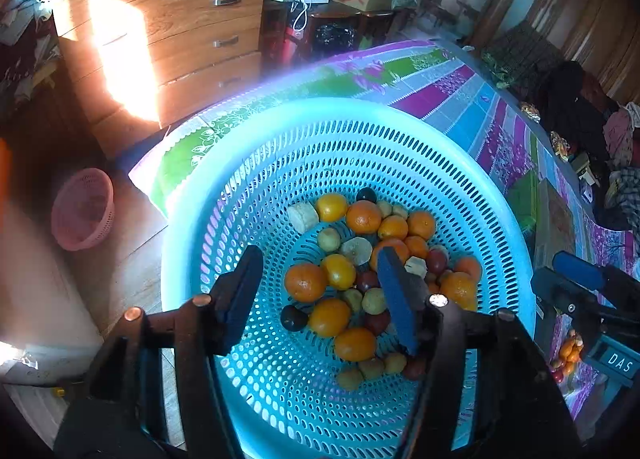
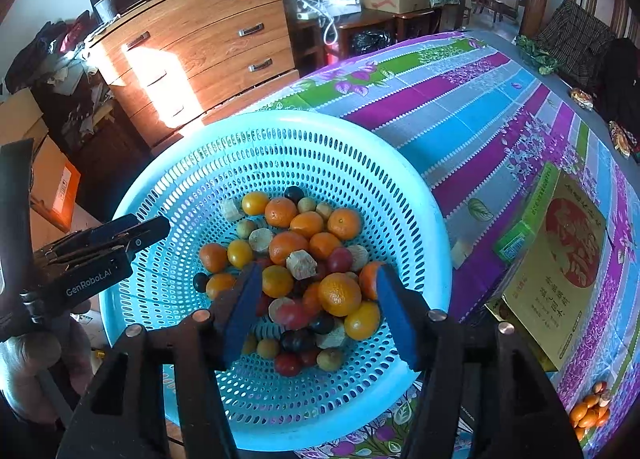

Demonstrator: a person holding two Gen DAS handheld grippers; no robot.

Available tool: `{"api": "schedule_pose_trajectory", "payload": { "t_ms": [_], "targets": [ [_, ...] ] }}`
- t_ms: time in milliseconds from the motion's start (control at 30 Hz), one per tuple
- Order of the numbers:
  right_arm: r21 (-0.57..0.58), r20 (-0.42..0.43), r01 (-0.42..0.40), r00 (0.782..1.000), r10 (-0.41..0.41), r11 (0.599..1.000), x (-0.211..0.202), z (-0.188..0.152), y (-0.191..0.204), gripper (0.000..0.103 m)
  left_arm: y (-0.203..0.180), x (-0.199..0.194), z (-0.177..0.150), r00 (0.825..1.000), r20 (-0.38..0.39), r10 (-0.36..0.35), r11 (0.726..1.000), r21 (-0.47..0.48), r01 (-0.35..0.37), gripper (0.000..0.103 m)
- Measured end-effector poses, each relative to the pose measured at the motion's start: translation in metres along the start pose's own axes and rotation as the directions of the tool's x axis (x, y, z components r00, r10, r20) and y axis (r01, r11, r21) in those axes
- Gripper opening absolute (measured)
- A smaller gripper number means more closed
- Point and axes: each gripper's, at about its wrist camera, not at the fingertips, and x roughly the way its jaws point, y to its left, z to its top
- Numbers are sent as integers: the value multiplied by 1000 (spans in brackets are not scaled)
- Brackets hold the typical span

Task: Organize fruits
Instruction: 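Lower both tools into the basket and open them to release the fruit, then move both open tools back to the fruit pile on the bed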

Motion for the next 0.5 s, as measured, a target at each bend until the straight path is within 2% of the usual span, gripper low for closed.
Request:
{"api": "schedule_pose_trajectory", "payload": {
  "t_ms": [67,133,500],
  "targets": [
    [3,1,1,1000,-1,1000,0,0,0,63,-1,1,-1,1000,-2,-1,1000,0,1,63],
    [2,2,-1,1000,1,1000,-1,-1,-1,63,-2,2,-1,1000,-3,3,1000,-1,-3,71],
    [1,30,-12,999,12,1000,-10,-9,-3,63,-3,2,-5,1000,1,14,1000,-2,-14,76]
  ]
}}
